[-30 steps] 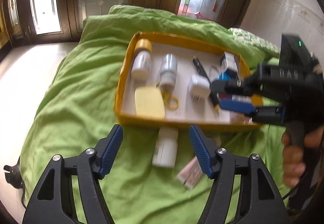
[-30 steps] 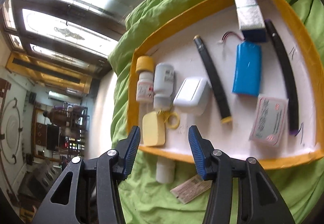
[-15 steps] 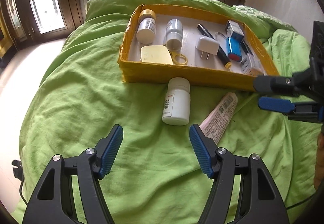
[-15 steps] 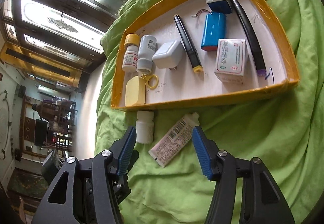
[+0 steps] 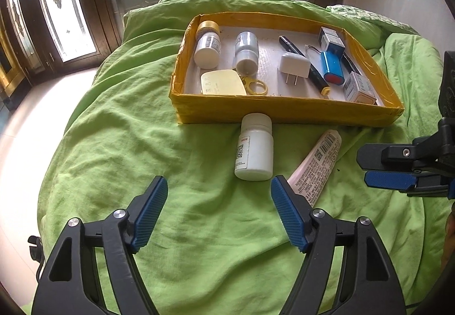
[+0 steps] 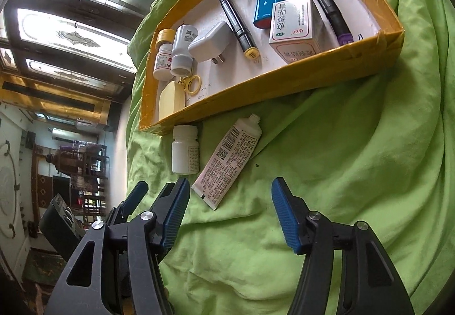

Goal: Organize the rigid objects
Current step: 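Withdraw both tools toward the remaining white bottle and pink cream tube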

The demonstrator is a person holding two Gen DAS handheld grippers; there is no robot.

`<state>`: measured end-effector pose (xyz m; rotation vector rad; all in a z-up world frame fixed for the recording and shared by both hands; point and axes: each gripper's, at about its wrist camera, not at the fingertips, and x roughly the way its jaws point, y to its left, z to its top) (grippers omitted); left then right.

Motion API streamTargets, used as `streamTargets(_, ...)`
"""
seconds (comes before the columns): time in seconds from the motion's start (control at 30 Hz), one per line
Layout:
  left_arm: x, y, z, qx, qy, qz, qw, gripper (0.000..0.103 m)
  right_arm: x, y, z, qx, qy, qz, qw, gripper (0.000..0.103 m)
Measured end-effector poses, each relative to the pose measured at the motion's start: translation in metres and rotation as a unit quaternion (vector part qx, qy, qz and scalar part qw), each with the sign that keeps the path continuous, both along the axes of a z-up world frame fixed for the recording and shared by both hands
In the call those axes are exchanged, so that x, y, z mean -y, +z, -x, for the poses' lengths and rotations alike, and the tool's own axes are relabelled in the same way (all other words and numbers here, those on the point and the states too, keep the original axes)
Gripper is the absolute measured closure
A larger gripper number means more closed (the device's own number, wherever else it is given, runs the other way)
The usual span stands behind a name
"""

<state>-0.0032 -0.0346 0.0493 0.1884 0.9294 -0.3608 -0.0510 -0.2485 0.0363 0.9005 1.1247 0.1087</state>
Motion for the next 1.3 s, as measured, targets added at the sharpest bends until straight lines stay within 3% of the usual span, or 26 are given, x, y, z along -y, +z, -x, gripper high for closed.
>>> streamTargets(0.17, -0.009, 0.002, -0.006, -0.007, 0.020, 0.024, 0.9995, 0.028, 0.004, -0.008, 0.006, -0.002, -0.030, -0.063, 0.998, 0.048)
streamTargets(0.37, -0.018, 0.001, -0.011, -0.013, 0.038, 0.037, 0.9985, 0.028, 0.002, -0.014, -0.006, -0.008, -0.038, -0.096, 0.995, 0.048)
streamTargets(0.7, -0.025, -0.006, -0.017, -0.030, 0.046, 0.050, 0.9972, 0.028, -0.031, -0.026, -0.041, -0.059, -0.025, 0.006, 0.998, 0.050)
streamTargets(0.73, -0.025, -0.006, -0.017, -0.031, 0.046, 0.052, 0.9971, 0.028, -0.032, -0.026, -0.041, -0.058, -0.023, 0.012, 0.998, 0.053)
streamTargets(0.8, -0.025, -0.006, -0.018, -0.032, 0.046, 0.055, 0.9969, 0.028, -0.031, -0.023, -0.039, -0.054, -0.018, 0.034, 0.998, 0.081)
streamTargets(0.87, -0.024, -0.006, -0.018, -0.033, 0.043, 0.056, 0.9970, 0.028, -0.025, -0.022, -0.035, -0.048, -0.008, 0.036, 0.998, 0.091)
streamTargets(0.97, -0.021, -0.005, -0.017, -0.031, 0.033, 0.055, 0.9975, 0.028, -0.015, -0.019, -0.026, -0.048, 0.002, 0.021, 0.999, 0.092)
streamTargets(1.1, -0.013, 0.000, -0.012, -0.028, 0.010, 0.070, 0.9971, 0.028, -0.012, -0.004, -0.014, -0.038, 0.040, 0.051, 0.997, 0.092)
streamTargets(1.23, -0.001, 0.009, -0.013, 0.013, 0.002, 0.055, 0.9984, 0.028, -0.019, 0.011, -0.003, -0.023, 0.077, 0.097, 0.992, 0.092)
streamTargets(1.3, 0.004, 0.006, -0.022, -0.001, 0.000, 0.065, 0.9979, 0.031, -0.022, 0.014, 0.000, -0.013, 0.078, 0.113, 0.990, 0.092)
